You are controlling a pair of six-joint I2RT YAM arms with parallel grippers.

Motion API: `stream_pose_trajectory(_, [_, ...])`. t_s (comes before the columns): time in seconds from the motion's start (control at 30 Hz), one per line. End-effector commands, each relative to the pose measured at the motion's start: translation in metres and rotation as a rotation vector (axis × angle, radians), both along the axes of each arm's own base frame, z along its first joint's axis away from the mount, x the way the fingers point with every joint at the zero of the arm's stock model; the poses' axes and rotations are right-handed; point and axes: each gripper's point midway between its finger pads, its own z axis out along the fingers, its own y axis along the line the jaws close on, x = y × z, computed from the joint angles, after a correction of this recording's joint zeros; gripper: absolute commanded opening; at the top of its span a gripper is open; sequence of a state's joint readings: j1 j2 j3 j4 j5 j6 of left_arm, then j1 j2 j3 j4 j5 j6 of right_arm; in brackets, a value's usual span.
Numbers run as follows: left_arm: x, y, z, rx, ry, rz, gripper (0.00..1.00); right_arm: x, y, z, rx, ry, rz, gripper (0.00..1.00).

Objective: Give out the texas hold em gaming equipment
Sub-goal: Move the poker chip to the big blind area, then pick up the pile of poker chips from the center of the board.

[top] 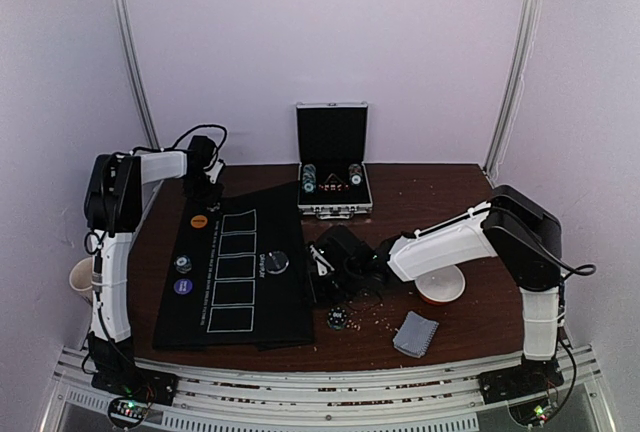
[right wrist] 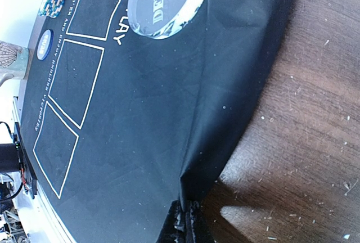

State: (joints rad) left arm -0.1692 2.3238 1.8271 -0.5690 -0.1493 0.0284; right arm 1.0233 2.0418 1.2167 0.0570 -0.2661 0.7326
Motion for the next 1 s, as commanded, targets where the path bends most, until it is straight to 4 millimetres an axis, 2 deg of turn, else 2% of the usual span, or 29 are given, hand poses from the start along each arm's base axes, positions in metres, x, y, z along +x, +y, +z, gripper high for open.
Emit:
stream_pose_trajectory(0.0, [-0.01, 0.0, -0.013, -0.015, 0.044, -0.014, 0.38, -0.032, -0.023, -0.028, -0.119, 0.108, 0.041, 0.0])
stream_pose_trajectory(0.1, [-0.007, 0.0, 0.003, -0.025, 0.014, -0.008, 0.41, -0.031, -0.021, -0.026, -0.118, 0.105, 0.043, 0.0])
stream_pose_trajectory(0.2, [0.001, -0.003, 0.031, -0.041, -0.041, -0.015, 0.43, -0.028, -0.019, -0.021, -0.121, 0.092, 0.046, 0.01])
stream_pose_trajectory(0.37, [0.004, -0.009, 0.085, -0.079, -0.133, -0.032, 0.47, -0.017, -0.015, -0.006, -0.137, 0.043, 0.043, 0.14])
stream_pose_trajectory(0.63, [-0.017, -0.015, 0.136, -0.141, -0.191, -0.057, 0.53, 0.005, -0.016, 0.037, -0.206, -0.092, 0.05, 0.36])
stream_pose_trajectory(0.7, [-0.028, -0.018, 0.144, -0.16, -0.185, -0.057, 0.54, 0.011, -0.022, 0.05, -0.246, -0.138, 0.05, 0.44])
stream_pose_trajectory(0.77, [-0.039, -0.02, 0.151, -0.179, -0.181, -0.059, 0.56, 0.014, -0.032, 0.062, -0.293, -0.184, 0.056, 0.58])
stream_pose_trajectory(0.87, [-0.06, -0.025, 0.166, -0.198, -0.191, -0.073, 0.6, 0.011, -0.05, 0.067, -0.386, -0.218, 0.09, 0.98])
stream_pose_trajectory(0.97, [-0.082, -0.028, 0.171, -0.221, -0.172, -0.078, 0.63, -0.003, -0.065, 0.059, -0.503, -0.207, 0.167, 1.0])
